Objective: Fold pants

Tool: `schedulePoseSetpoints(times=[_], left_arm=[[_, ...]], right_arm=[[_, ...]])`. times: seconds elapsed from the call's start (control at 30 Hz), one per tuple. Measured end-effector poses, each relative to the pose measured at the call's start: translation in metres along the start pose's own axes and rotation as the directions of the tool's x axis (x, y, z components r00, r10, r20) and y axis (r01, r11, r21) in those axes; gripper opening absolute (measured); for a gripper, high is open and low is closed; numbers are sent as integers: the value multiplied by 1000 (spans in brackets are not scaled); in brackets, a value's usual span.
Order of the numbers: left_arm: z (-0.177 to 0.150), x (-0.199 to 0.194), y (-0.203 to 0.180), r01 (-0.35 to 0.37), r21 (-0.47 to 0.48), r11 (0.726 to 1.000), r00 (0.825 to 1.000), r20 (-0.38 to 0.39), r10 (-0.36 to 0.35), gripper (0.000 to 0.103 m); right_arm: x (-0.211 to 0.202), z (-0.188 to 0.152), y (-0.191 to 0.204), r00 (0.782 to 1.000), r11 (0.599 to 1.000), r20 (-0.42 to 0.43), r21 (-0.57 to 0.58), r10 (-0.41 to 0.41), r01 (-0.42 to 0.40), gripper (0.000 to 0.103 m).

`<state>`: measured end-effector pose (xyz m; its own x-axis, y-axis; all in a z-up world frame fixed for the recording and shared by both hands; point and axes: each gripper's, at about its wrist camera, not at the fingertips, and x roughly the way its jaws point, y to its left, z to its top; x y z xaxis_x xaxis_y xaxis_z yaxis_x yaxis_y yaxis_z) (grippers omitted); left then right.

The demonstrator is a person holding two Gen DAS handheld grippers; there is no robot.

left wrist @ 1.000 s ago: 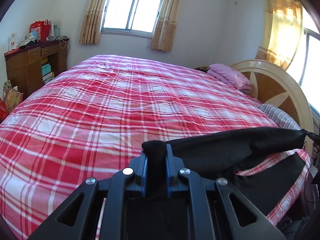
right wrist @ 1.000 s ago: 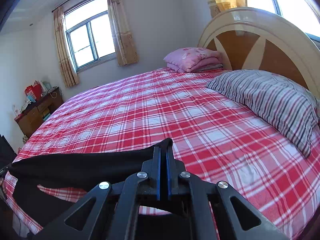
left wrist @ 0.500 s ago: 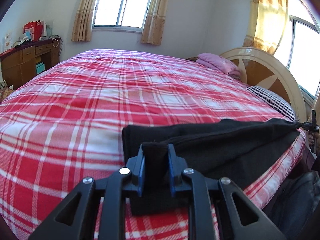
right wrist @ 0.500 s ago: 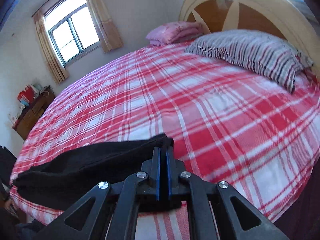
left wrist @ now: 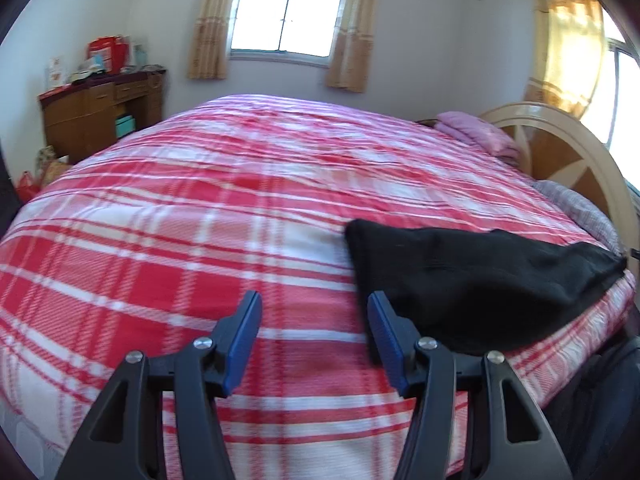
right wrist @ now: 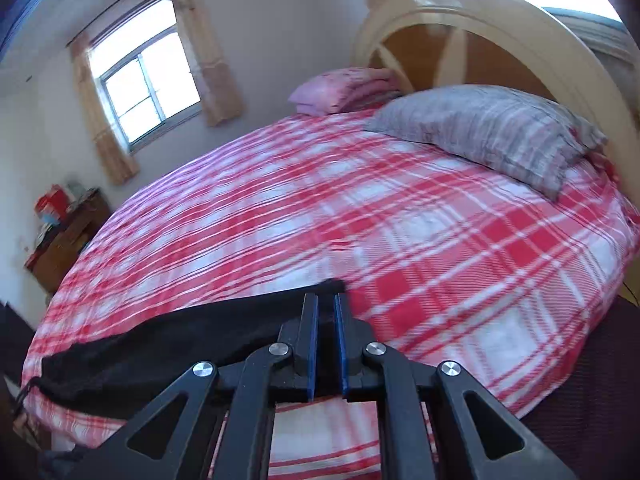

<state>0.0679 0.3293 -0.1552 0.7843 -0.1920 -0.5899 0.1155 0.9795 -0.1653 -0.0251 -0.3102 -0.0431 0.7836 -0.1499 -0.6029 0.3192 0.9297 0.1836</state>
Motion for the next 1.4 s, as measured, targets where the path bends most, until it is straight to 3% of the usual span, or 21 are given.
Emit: schedulePoseSetpoints(times=[0.07, 0.13, 0.2, 0.27, 0.33, 0.43, 0.6, 0.67, 0.8, 0.87, 0.9, 0.93, 1.13, 1.23, 1.33, 1.4], left_arm=[[0, -2, 10, -55, -18, 998, 998, -18, 55, 58], [1, -10, 15, -60, -41, 997, 998, -14, 60, 58], [2, -19, 11, -29, -50, 998, 1000, 2, 29, 58], [3, -24, 2, 22, -60, 998, 1000, 8, -22, 58], [5, -23, -13, 89, -51, 995, 996, -5, -90, 58], [11, -7, -35, 91, -6, 996, 995, -51, -92, 58], [30, 31, -52, 87, 19, 996, 989, -119, -84, 55], [37, 43, -52, 82, 6, 997, 988, -132, -81, 53], [43, 71, -41, 88, -54, 995, 976, -193, -97, 31], [46, 77, -41, 77, -59, 995, 974, -210, -88, 22], [49, 76, -42, 67, -65, 996, 975, -209, -79, 12], [51, 75, -42, 64, -67, 996, 975, -211, -76, 10], [64, 62, -48, 49, -58, 997, 986, -157, -57, 9], [57, 83, -41, 12, -72, 997, 980, -199, -27, 10], [48, 89, -26, 50, -163, 985, 981, -176, -79, 13], [48, 85, -24, 59, -173, 983, 984, -158, -87, 18]], right_arm=[[2, -2, 33, 998, 996, -21, -73, 56, -58, 9], [8, -7, 79, 991, 976, -67, -172, 120, -130, 10], [15, -19, 134, 974, 930, -131, -300, 182, -214, 23], [22, -36, 182, 955, 872, -195, -398, 223, -285, 54], [30, -56, 223, 933, 809, -257, -474, 251, -348, 56], [50, -94, 288, 910, 690, -343, -600, 233, -403, 56], [65, -132, 345, 889, 576, -392, -680, 238, -454, 56], [68, -136, 356, 877, 565, -403, -673, 260, -477, 56], [74, -138, 366, 872, 584, -409, -652, 268, -485, 56], [79, -137, 367, 878, 597, -402, -648, 260, -473, 56], [82, -136, 365, 881, 606, -400, -644, 253, -466, 56], [84, -134, 362, 884, 616, -398, -640, 246, -460, 56], [99, -132, 345, 891, 658, -407, -617, 202, -431, 56], [105, -141, 342, 888, 661, -423, -617, 178, -427, 56], [109, -152, 337, 883, 662, -447, -621, 142, -420, 56], [107, -158, 333, 881, 658, -455, -624, 132, -421, 56]])
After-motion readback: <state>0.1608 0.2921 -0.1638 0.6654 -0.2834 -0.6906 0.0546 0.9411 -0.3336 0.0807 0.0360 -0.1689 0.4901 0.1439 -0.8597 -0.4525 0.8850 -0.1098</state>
